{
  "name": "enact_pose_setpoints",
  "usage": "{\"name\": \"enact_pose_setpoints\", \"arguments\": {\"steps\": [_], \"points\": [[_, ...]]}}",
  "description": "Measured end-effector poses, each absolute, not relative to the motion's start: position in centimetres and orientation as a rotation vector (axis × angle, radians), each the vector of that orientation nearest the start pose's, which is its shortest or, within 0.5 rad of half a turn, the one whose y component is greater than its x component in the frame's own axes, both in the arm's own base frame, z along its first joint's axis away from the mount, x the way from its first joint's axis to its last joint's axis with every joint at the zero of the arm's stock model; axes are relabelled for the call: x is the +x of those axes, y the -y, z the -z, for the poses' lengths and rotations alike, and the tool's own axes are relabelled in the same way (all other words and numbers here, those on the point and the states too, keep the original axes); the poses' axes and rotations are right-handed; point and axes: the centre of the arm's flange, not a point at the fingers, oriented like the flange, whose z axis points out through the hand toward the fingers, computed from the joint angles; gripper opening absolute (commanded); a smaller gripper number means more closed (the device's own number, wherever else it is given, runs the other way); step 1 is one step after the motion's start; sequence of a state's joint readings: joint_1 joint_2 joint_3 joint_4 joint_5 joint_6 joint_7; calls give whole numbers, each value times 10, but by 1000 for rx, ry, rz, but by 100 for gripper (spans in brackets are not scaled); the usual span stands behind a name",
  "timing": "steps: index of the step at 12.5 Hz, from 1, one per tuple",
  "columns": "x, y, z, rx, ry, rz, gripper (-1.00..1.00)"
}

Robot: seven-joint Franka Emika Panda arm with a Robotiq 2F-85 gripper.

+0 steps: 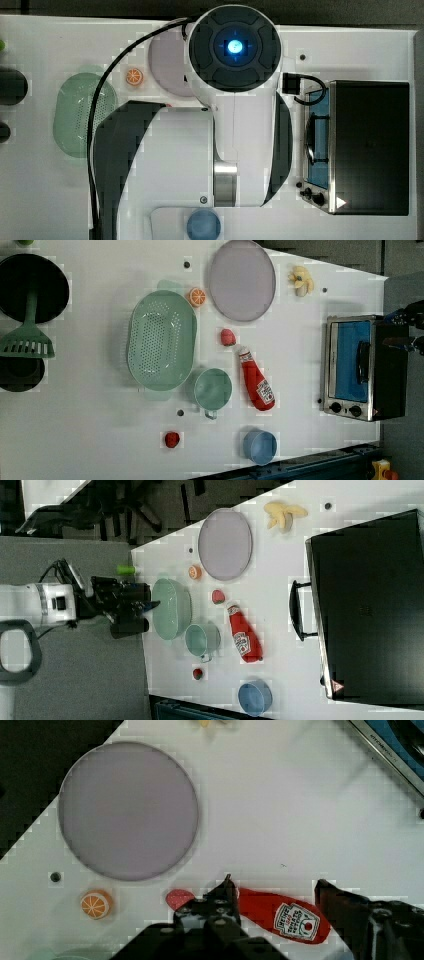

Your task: Flap open oven.

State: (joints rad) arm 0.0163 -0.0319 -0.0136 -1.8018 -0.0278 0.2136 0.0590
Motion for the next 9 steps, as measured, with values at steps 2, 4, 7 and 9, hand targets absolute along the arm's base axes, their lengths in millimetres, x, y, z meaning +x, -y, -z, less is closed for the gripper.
{"name": "enact_pose_setpoints", "arguments": {"steps": [2,4,7,9], "points": [[483,19,-541,-2926,-1346,-138,79],[437,37,-561,-2886,-1402,-127,100],[430,56,-608,-2815,-1432,43,65],[430,59,-612,-2813,-1440,56,15]]}}
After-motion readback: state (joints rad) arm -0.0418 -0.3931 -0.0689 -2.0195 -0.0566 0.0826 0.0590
